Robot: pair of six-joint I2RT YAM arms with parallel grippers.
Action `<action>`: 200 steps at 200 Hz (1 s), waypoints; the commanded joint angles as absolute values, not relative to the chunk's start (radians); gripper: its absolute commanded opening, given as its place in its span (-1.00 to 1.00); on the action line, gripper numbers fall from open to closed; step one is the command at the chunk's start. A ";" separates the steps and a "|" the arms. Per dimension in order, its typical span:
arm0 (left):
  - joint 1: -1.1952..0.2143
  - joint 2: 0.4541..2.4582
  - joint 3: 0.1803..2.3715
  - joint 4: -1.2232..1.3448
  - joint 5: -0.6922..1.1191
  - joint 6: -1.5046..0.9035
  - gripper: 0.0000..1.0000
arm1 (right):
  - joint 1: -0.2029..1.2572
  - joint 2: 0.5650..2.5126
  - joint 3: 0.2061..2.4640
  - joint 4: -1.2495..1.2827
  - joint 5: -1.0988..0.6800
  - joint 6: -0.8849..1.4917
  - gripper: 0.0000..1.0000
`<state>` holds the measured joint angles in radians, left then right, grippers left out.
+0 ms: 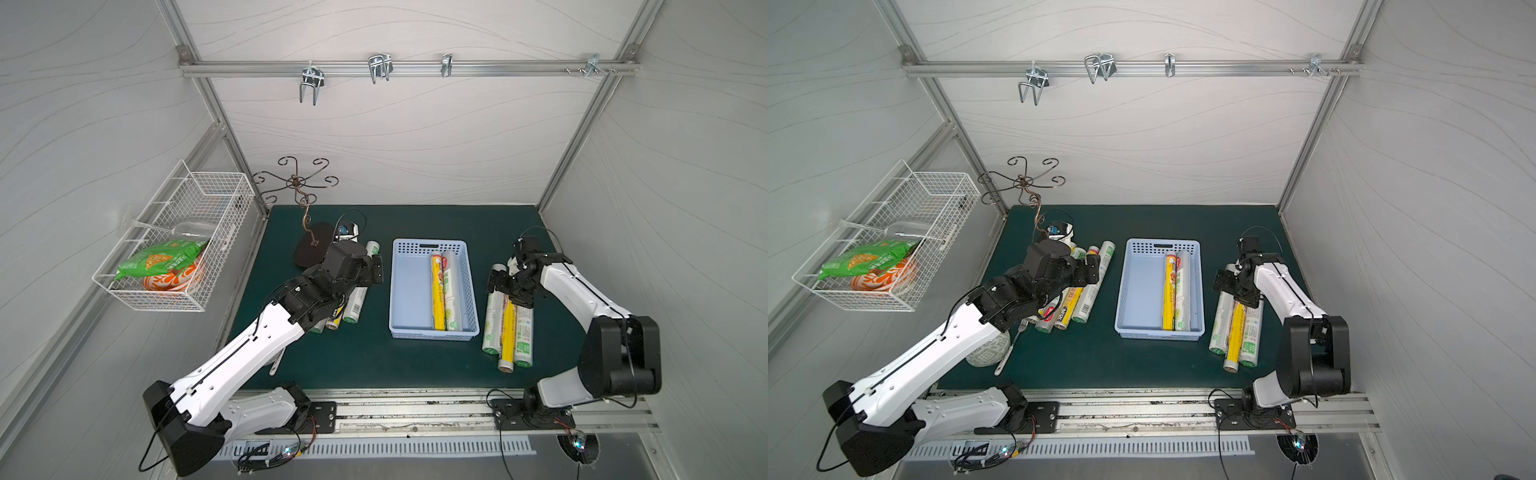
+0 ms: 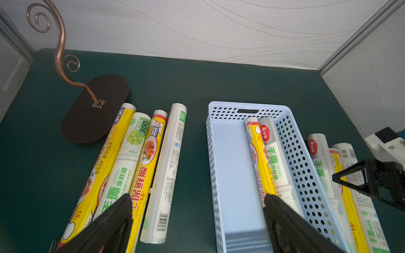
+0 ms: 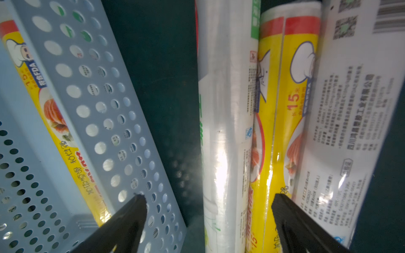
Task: Put the plastic wrap into the basket
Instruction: Place the plastic wrap in the basket, then pick up the plastic wrap from the center of the board.
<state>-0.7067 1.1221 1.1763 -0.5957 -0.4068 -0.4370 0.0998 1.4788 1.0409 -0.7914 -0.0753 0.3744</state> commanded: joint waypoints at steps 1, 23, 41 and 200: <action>-0.703 1.105 1.183 -0.583 -0.397 -0.435 0.91 | 0.116 1.502 1.026 -0.785 -0.050 0.381 0.90; -0.701 1.097 1.168 -0.575 -0.395 -0.439 0.91 | 0.131 1.522 1.025 -0.781 -0.048 0.383 0.90; -0.696 1.093 1.158 -0.573 -0.393 -0.441 0.91 | 0.145 1.541 1.027 -0.779 -0.050 0.383 0.87; -0.677 1.077 1.118 -0.568 -0.383 -0.455 0.90 | 0.224 1.632 1.002 -0.720 -0.079 0.417 0.70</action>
